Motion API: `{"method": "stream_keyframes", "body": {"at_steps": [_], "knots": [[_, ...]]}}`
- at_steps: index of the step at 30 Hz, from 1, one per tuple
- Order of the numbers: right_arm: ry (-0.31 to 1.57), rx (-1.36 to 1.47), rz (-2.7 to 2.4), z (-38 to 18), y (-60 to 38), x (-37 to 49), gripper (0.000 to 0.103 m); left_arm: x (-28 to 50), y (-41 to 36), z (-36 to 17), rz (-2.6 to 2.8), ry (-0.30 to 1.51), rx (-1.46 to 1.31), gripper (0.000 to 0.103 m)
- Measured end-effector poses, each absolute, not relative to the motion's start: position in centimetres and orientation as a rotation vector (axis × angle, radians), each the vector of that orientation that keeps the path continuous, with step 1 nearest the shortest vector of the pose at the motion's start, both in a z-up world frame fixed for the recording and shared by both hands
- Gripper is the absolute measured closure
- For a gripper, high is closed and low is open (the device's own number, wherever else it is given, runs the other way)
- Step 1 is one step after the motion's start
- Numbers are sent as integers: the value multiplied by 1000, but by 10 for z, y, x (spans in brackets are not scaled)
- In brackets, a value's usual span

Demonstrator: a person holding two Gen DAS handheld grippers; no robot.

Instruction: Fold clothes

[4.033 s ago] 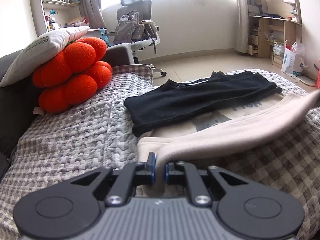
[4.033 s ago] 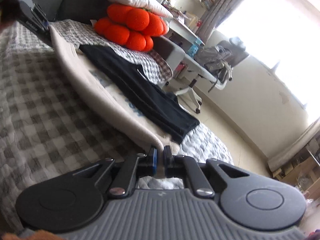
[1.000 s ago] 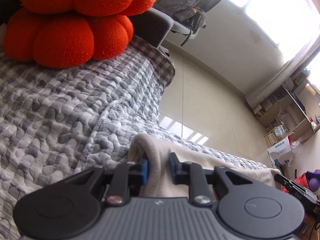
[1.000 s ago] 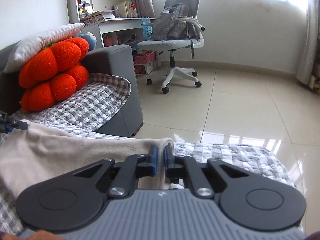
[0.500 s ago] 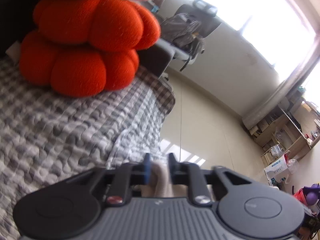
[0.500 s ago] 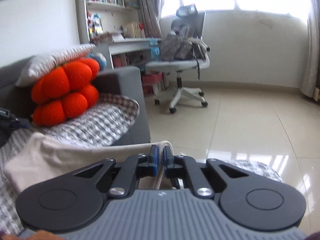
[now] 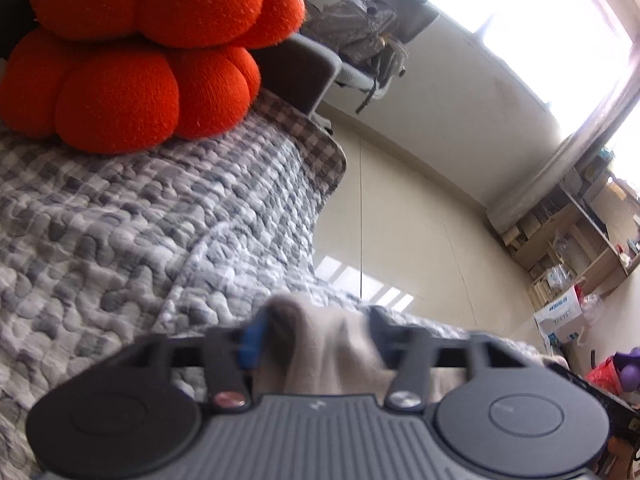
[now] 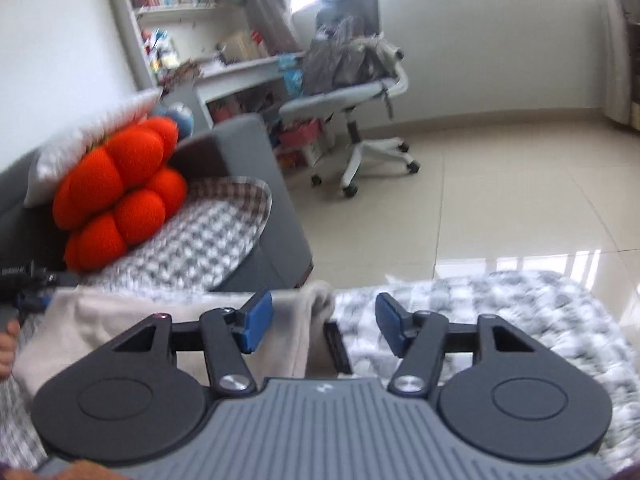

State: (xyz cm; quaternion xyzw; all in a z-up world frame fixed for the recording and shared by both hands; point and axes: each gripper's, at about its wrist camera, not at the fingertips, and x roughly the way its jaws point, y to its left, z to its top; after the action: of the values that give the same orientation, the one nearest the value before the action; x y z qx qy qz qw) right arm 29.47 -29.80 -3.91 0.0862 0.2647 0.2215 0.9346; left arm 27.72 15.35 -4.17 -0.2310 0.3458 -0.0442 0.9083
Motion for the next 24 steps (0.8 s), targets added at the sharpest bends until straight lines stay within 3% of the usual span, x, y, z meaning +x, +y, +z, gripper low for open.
{"method": "stream_keyframes", "body": {"at_steps": [3,17,19,24], "knots": [[480,108,490,-31,-289,281,94,270,153,-37,-84,720,-460,95],[235,210,645,41,-347,211,96,154,169,64,-163,432,-593,96],[289,227,616,32,-341,225,96,167,167,61,-164,446,-598,95],[528,174,459,-17,-307,275,96,242,174,-10,-53,670,-672,95]]}}
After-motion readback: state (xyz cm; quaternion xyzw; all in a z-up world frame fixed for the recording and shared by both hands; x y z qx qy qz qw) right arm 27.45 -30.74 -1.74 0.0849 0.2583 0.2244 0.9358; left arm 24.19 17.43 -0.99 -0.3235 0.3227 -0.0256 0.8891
